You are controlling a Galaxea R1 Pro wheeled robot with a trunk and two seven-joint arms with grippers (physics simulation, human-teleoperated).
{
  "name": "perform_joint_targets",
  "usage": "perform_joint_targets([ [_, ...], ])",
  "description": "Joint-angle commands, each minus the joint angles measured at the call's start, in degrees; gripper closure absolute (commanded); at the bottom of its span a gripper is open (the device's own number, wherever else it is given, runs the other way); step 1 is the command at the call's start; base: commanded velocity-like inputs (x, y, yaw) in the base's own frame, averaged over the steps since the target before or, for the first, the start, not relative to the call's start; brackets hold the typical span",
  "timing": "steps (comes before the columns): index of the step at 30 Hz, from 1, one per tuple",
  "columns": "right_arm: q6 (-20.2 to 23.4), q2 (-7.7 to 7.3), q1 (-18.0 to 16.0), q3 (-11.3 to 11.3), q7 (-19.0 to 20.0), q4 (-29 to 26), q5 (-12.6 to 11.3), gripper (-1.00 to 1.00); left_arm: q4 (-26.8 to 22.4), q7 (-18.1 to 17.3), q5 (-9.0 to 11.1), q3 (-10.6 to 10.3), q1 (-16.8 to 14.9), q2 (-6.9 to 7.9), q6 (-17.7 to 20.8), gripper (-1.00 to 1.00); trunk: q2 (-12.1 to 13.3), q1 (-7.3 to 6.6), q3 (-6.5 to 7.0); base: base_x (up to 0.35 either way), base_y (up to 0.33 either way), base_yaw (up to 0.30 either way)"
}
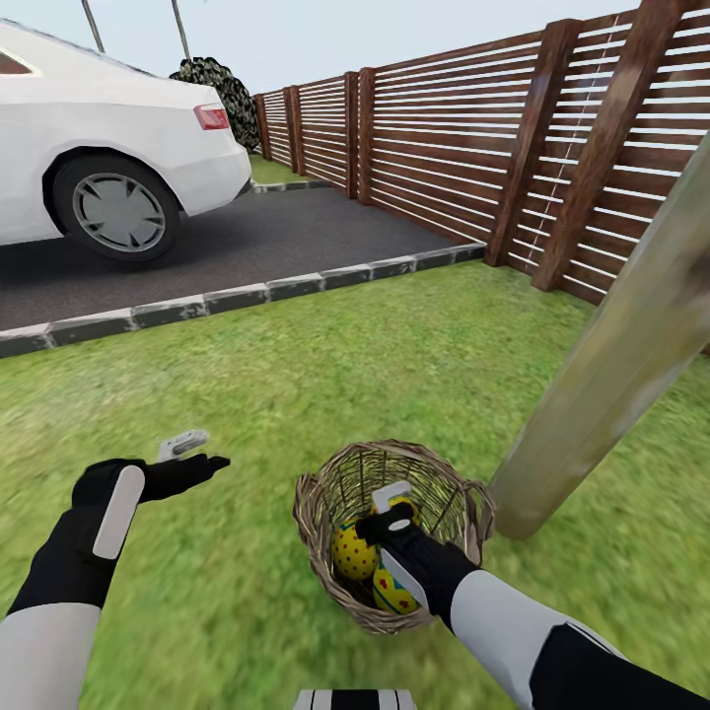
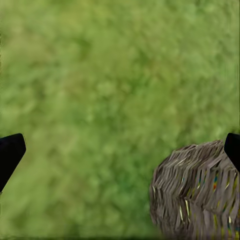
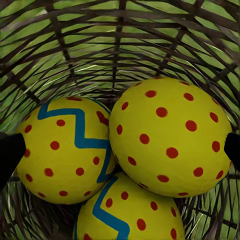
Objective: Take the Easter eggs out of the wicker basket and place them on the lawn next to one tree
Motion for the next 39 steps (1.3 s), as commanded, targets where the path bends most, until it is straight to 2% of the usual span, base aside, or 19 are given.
perform_joint_targets([
  [1,0.2,0.00,-0.1,0.4,-0.5,0.0,-0.3,-1.00,0.0,0.3,0.5,0.1,0.3,0.03,0.3,-1.00,0.0,-0.01,-0.05,0.000,0.000,0.000],
  [8,0.8,0.00,0.0,-0.1,-1.3,0.2,-0.4,-1.00,-0.1,0.3,0.5,-1.8,2.5,-0.12,0.2,-1.00,0.0,-0.01,-0.05,0.000,0.000,0.000],
  [20,4.5,0.00,0.3,-3.9,-1.0,0.7,-0.6,-1.00,-0.2,0.3,0.6,-1.9,2.5,-0.11,0.3,-1.00,0.0,-0.01,-0.05,0.000,0.000,0.000],
  [21,11.6,0.00,0.4,-11.6,-1.0,0.8,-0.6,-1.00,-0.2,0.3,0.6,-1.9,2.5,-0.11,0.3,-1.00,0.0,-0.01,-0.05,0.000,0.000,0.000],
  [23,11.7,0.00,0.5,-12.8,-1.0,0.9,-0.6,-1.00,-0.2,0.3,0.7,-1.9,2.5,-0.11,0.4,-1.00,0.0,-0.01,-0.05,0.000,0.000,0.000],
  [30,12.1,0.00,0.7,-13.5,-1.1,1.1,-0.8,-1.00,-0.3,0.3,0.7,-1.7,2.5,-0.15,0.7,-1.00,0.0,-0.01,-0.05,0.000,0.000,0.000],
  [35,14.5,0.00,0.7,-13.5,-1.0,1.3,-0.7,-1.00,-0.3,0.3,0.8,-1.6,2.5,-0.13,0.7,-1.00,0.0,-0.01,-0.05,0.000,0.000,0.000],
  [39,15.0,0.00,0.7,-13.5,-1.0,1.3,-0.7,-1.00,-0.3,0.3,0.8,-1.6,2.5,-0.12,0.7,-1.00,-0.1,0.09,-0.93,0.000,0.000,0.000],
])
